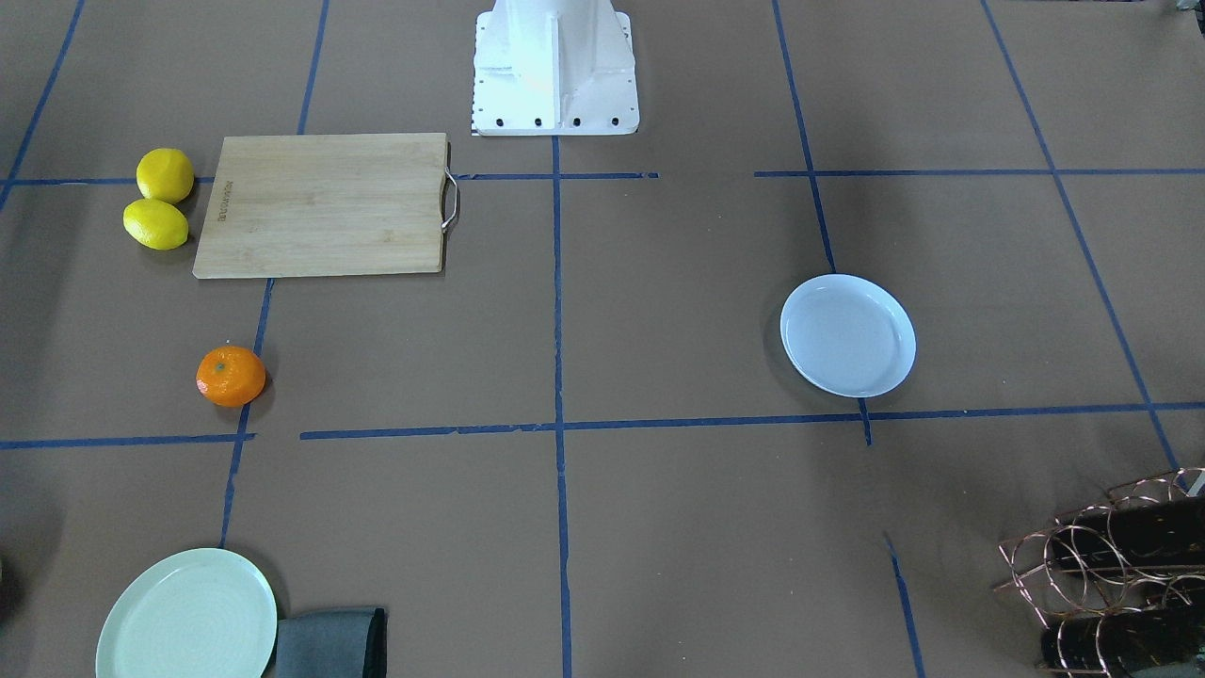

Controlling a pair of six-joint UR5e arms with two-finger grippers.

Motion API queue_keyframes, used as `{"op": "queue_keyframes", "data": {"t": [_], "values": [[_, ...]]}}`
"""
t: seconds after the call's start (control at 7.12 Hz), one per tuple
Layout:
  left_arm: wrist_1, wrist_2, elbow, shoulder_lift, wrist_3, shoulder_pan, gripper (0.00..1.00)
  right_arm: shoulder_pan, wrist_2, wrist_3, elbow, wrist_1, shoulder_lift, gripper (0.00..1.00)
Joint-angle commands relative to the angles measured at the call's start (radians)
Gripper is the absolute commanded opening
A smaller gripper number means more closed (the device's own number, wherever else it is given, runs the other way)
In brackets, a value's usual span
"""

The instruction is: Pick orange to plate

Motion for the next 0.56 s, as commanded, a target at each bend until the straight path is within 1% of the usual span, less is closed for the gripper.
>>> {"op": "queue_keyframes", "data": {"t": [0.0,0.14,0.28,0.42], "values": [[0.002,0.000,-0.016,-0.008,0.000,0.015,1.00,0.000,0.002,-0.001,0.001,0.010,0.006,1.00],[0.001,0.002,-0.014,-0.006,-0.002,0.015,1.00,0.000,0.001,0.002,0.003,0.043,0.013,1.00],[-0.001,0.018,-0.034,-0.006,0.000,0.011,1.00,0.000,-0.002,0.003,0.002,0.162,0.015,1.00],[-0.017,0.093,-0.045,-0.024,0.000,0.015,1.00,0.000,-0.002,0.005,-0.003,0.308,0.012,1.00]]}}
